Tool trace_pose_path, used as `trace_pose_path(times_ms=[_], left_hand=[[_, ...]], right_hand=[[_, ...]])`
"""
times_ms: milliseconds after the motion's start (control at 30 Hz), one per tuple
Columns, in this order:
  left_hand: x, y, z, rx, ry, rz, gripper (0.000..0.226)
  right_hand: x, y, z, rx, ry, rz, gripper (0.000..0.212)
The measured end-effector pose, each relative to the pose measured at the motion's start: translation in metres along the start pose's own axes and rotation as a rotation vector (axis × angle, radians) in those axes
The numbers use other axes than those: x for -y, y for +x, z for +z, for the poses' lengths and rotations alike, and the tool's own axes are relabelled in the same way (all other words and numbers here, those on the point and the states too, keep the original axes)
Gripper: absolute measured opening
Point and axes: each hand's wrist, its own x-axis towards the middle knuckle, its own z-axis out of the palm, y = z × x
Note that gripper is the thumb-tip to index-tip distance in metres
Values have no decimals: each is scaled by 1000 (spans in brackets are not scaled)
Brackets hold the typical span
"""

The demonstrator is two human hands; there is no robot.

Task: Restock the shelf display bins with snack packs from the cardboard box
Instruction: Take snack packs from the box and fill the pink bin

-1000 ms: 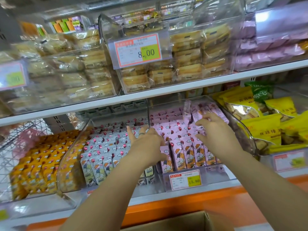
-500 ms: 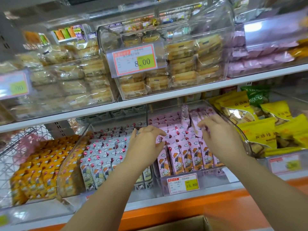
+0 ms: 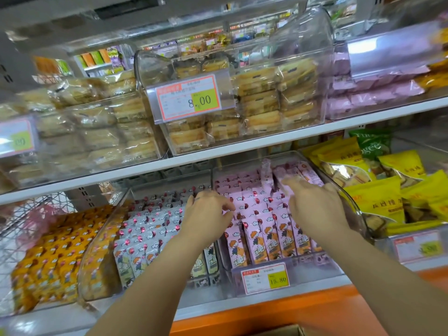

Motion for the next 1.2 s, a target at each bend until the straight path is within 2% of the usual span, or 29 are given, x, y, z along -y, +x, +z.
trace_pose_path(times_ms=[200, 300, 400, 500, 633, 767, 900, 1033, 1100, 1200], left_hand=[[-11, 14, -6, 199, 296, 27, 20], [-16, 22, -5, 286, 371, 24, 20], [-19, 27, -4, 391, 414, 6, 23], [-22, 28, -4, 447, 452, 13, 24], [-24, 28, -10, 499, 439, 37, 31], [-17, 25, -11, 393, 248, 26, 10], [-7, 18, -15, 193, 196, 72, 16], [5, 11, -14, 153, 81, 92, 19], [8, 10, -12, 136, 60, 101, 25], [9, 11, -9, 101, 98, 121, 32]], right_hand=[[-1, -8, -18, -231, 434, 57, 27], [2, -11, -34, -322, 715, 156, 26], [5, -13, -50, -235, 893, 174, 26], [6, -14, -58, -60, 988, 149, 32], [9, -13, -60, 110, 1064, 181, 29], [9, -9, -57, 148, 1110, 217, 30], [16, -4, -47, 204, 1112, 249, 32], [24, -1, -39, 299, 1068, 168, 11], [23, -1, -37, 336, 1013, 105, 21], [22, 4, -37, 169, 1057, 139, 23]])
